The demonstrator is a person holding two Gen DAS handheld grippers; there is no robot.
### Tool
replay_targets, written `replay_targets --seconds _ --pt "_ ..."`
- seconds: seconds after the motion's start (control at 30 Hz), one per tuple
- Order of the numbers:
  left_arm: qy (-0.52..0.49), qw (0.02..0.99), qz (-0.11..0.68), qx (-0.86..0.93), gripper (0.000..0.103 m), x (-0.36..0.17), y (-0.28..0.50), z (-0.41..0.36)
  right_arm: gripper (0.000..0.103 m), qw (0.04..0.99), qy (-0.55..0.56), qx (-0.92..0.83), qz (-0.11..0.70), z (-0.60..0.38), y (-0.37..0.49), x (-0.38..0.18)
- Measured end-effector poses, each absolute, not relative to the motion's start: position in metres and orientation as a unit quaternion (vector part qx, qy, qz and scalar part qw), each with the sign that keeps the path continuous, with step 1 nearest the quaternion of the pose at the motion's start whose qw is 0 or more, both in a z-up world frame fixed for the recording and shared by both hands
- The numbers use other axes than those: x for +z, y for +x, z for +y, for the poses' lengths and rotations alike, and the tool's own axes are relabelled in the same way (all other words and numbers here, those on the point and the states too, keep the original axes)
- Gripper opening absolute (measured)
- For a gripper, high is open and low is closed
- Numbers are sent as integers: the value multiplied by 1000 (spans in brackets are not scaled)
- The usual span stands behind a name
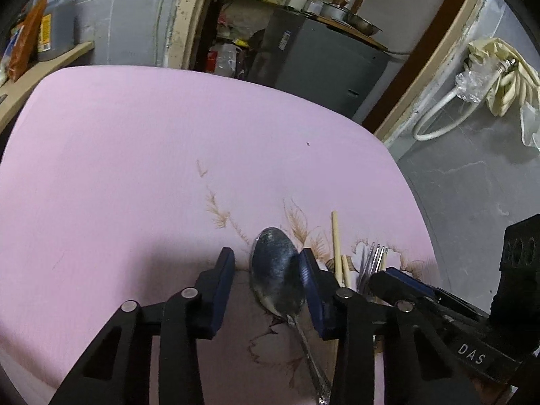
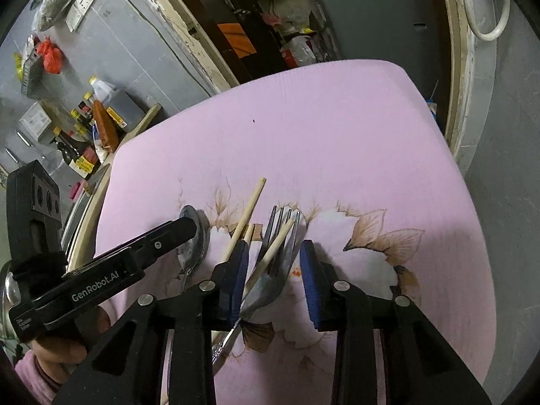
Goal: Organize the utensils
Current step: 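Close the left tool on the spoon while the right tool closes on fork and chopstick, then lift the spoon, fork and chopstick and carry them over the white caddy with both tools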
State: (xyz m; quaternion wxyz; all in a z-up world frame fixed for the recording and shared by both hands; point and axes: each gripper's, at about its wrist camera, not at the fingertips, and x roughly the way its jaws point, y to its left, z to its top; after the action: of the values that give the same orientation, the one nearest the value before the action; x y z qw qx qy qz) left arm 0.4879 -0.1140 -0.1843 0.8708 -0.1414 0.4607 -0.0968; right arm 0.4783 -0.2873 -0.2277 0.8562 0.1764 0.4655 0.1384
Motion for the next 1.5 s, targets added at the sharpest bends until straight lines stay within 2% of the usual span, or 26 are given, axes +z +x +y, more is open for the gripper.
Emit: replay_targets --seconds 0.07,0.23,0.43,0.97,1.27,1.5 --pt "-143 869 464 -100 29 -184 490 -114 20 853 178 137 471 -291 478 -227" --pt "-128 864 477 -98 11 -185 495 -119 20 845 182 141 482 -293 474 -227" --pt "-139 859 482 -104 6 -183 491 -116 15 825 224 156 495 -308 464 -234" --pt "-124 856 482 -140 3 -163 466 -128 10 814 288 178 472 -330 434 -228" --pt "-87 888 431 -135 3 -131 431 -134 6 839 285 198 420 -339 408 -184" --pt "-48 922 368 -110 3 -104 400 -138 4 889 227 176 356 -353 382 -126"
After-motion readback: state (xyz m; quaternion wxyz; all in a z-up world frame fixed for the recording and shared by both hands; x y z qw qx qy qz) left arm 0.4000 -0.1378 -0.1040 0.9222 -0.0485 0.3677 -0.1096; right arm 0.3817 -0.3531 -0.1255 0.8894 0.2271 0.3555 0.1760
